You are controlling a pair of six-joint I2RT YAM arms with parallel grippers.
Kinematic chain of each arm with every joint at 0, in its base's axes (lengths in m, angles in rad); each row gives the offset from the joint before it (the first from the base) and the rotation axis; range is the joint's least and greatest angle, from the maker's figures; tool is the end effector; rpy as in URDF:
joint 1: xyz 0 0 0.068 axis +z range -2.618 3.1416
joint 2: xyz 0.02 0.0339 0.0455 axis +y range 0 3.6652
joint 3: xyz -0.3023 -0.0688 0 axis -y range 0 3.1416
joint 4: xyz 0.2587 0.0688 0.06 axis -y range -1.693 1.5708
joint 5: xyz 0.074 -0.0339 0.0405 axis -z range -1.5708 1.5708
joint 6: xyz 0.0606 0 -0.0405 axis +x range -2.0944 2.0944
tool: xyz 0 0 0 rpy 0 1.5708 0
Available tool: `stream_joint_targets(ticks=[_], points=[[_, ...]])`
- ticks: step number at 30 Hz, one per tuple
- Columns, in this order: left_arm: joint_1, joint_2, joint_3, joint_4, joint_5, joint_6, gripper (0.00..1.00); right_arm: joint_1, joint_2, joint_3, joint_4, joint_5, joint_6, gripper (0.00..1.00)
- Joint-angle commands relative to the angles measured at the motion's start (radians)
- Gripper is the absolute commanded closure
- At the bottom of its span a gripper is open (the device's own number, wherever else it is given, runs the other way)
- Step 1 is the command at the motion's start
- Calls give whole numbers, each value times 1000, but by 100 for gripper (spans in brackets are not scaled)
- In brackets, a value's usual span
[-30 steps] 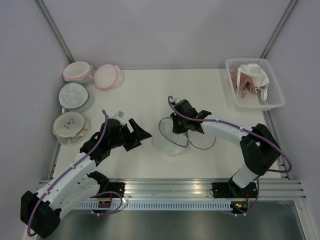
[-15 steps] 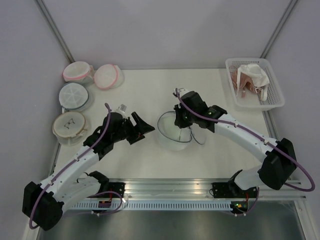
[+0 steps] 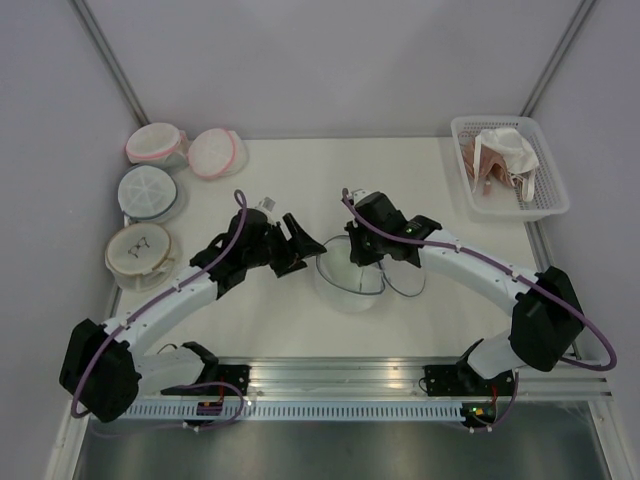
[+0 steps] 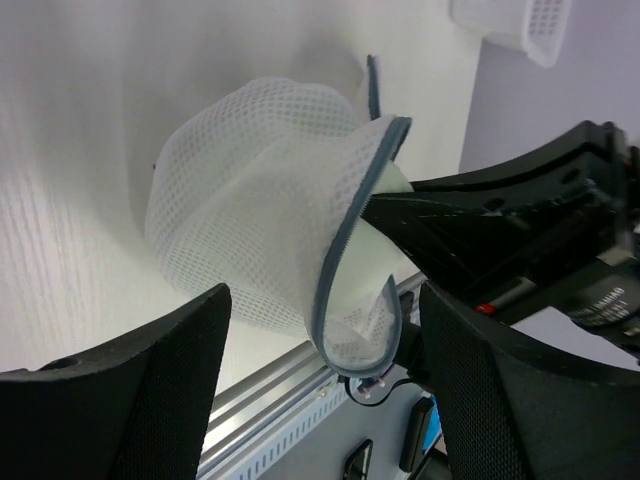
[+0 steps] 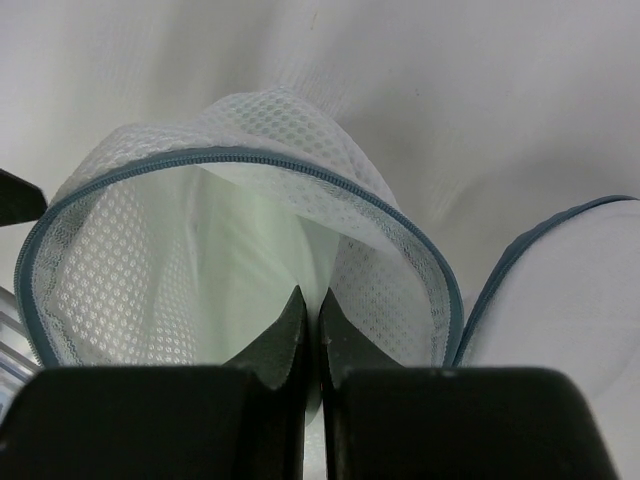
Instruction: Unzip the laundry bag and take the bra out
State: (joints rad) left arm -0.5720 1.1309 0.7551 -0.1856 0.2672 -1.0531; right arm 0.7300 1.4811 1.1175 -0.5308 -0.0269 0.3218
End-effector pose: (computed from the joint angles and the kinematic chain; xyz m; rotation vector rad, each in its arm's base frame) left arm 0.2150 -0.1575 0.2774 -0.3934 2.3419 -1.1687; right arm 0.2525 0.2281 0.2737 -0.5242 2.4735 0.4758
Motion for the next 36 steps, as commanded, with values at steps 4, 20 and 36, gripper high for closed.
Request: stream_joint_targets(ticks=[4, 20, 36], points=[[-25, 63, 49, -20, -20, 47, 28, 8, 13, 33, 34, 2, 13, 100], [-25, 135, 38, 20, -3, 42, 98, 34, 39, -4, 31, 5, 17, 50], [-25, 132, -20, 57, 17, 16, 98, 60, 146, -74, 176, -70, 57, 60]])
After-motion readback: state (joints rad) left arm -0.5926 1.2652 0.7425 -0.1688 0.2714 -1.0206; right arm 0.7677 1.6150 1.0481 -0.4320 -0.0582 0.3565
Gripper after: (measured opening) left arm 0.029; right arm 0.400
